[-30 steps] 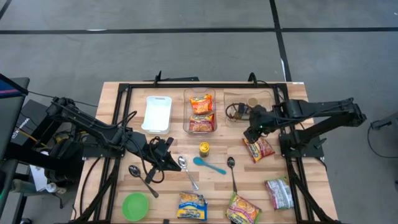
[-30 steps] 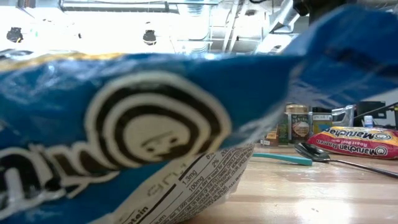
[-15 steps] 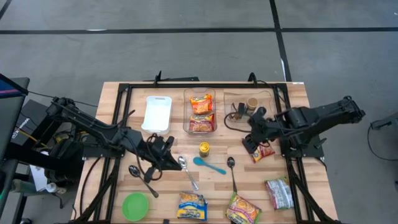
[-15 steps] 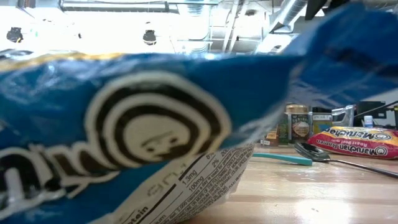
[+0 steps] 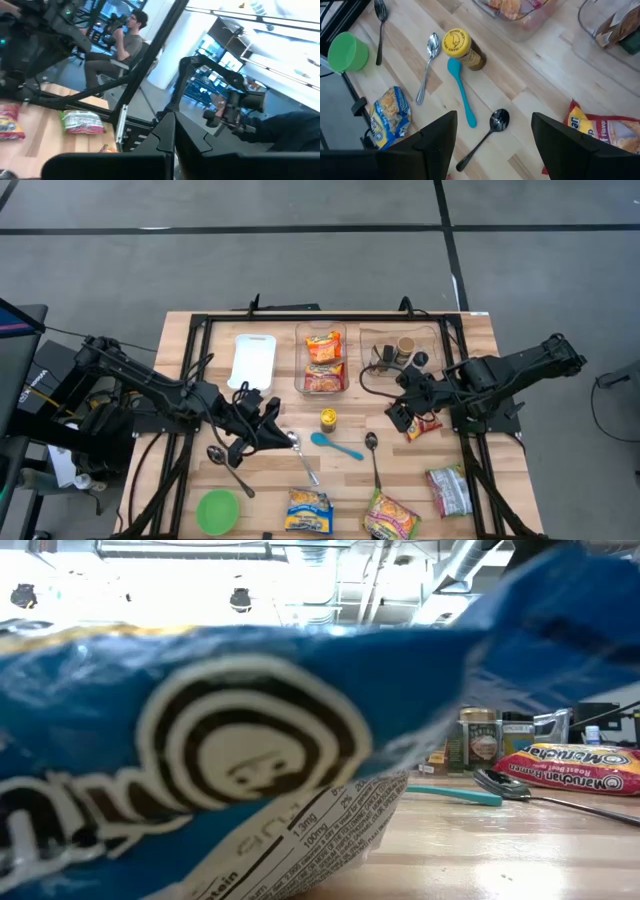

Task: Pick & Place Food Item
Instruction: Put the silver spoon into the white bin

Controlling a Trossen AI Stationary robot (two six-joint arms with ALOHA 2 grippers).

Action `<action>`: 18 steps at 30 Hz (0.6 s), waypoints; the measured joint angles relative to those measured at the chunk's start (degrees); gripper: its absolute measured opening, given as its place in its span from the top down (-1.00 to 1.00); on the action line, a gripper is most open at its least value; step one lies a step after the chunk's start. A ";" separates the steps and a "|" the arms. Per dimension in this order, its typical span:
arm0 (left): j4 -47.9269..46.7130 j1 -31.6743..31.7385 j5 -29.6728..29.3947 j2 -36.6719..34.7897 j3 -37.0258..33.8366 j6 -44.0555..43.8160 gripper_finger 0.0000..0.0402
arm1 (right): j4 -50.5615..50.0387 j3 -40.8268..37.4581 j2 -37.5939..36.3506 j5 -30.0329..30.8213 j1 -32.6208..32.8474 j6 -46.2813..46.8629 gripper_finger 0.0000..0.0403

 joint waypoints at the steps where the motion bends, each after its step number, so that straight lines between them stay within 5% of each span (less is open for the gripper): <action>1: -0.57 0.06 -0.49 0.00 0.00 -0.27 1.00 | 0.00 0.00 0.00 0.43 0.00 0.00 -0.24; 18: -38.88 0.05 -13.71 0.19 0.00 -25.19 1.00 | -0.07 -0.02 -0.02 9.11 -0.04 -0.02 -0.24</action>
